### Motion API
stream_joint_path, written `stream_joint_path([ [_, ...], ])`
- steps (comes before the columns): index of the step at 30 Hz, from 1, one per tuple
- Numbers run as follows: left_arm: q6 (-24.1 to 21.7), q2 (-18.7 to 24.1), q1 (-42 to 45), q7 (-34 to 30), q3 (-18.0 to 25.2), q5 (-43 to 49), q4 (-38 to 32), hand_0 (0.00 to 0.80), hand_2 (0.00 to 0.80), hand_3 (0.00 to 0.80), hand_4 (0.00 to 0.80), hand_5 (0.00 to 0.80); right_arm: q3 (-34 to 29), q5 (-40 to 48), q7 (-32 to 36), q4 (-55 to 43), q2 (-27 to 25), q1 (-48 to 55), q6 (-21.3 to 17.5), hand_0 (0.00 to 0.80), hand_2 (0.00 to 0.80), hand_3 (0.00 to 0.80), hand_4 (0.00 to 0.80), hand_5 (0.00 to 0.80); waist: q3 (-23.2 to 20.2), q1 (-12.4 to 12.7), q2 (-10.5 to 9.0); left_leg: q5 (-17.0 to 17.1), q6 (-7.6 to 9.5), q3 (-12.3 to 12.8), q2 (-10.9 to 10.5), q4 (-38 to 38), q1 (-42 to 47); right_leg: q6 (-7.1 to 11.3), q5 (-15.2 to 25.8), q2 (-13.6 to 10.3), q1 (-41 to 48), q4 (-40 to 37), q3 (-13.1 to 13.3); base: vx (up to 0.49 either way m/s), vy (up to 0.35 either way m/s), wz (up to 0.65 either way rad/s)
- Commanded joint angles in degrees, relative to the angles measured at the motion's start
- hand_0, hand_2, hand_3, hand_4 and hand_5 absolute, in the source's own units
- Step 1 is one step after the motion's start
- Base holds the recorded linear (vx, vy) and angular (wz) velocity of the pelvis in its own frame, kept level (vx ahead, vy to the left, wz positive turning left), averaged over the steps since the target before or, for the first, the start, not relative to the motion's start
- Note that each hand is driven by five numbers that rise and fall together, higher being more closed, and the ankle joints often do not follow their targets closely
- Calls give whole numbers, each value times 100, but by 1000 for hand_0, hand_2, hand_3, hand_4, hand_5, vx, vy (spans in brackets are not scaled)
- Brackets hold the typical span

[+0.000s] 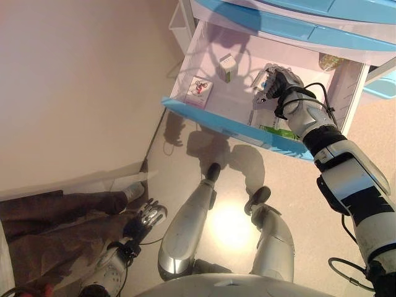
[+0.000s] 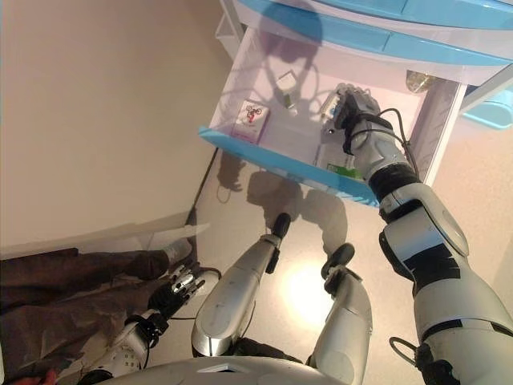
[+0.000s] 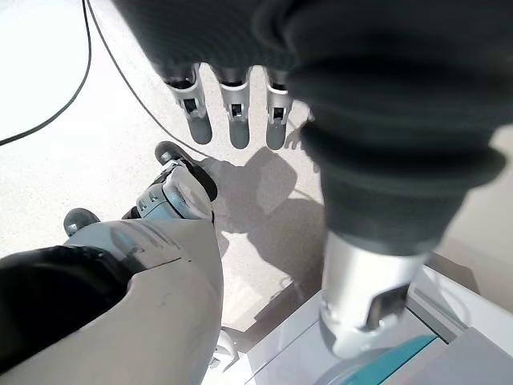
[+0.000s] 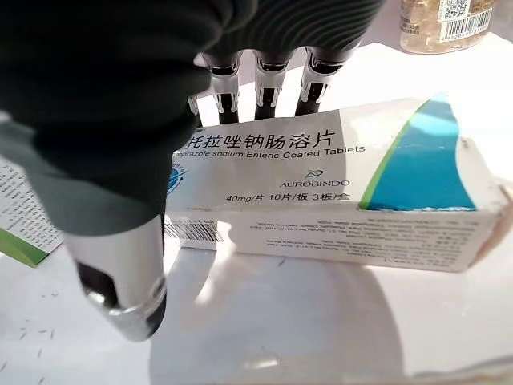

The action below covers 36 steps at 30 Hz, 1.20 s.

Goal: Open the drawer and pick up the medicine

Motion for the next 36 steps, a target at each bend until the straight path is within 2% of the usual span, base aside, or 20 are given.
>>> stream_joint_path([
  [1,-121,135,234,-97,-163,-97,50,0,0,0,0,0,307,110,601,759,-280,556,391,800,800,800,800,800,139,100,278,-375,238,318,-52,-490,229,-13,-473,174,51,639,-47,0,0,0],
  [17,-107,151,254,-33,-139,-104,-12,0,0,0,0,0,299,-14,657,569,-302,586,289,800,800,800,800,800,139,65,214,-399,239,329,-20,-471,240,-2,-463,210,56,640,-10,0,0,0],
  [23,-106,142,268,-21,-100,-85,-61,0,0,0,0,0,329,59,605,350,-343,627,123,800,800,800,800,800,139,40,201,-396,237,334,-15,-499,265,5,-451,225,63,619,11,0,0,0],
  [27,-87,147,314,-8,-31,-84,-123,0,0,0,0,0,309,257,572,-245,-392,735,-11,800,800,800,800,800,139,-17,155,-406,233,346,-9,-519,306,27,-414,237,81,603,50,0,0,0],
  [34,-81,113,439,81,189,-19,-317,0,0,0,0,0,121,65,753,-2223,-605,1243,-283,800,800,800,800,800,139,-245,-25,-435,215,466,46,-607,476,100,-342,286,194,503,161,-21,-12,-5],
  [35,-63,88,374,84,269,8,-339,0,0,0,0,0,38,-68,847,-2601,-647,1282,-401,800,800,800,800,800,139,-290,-50,-280,231,503,85,-672,407,56,-177,320,152,384,116,-86,-13,-19],
  [36,-52,82,376,86,304,12,-344,0,0,0,0,0,-18,-142,898,-2805,-666,1354,-491,800,800,800,800,800,139,-319,-71,-283,230,523,92,-691,449,71,-161,324,182,366,130,-85,-10,-25],
])
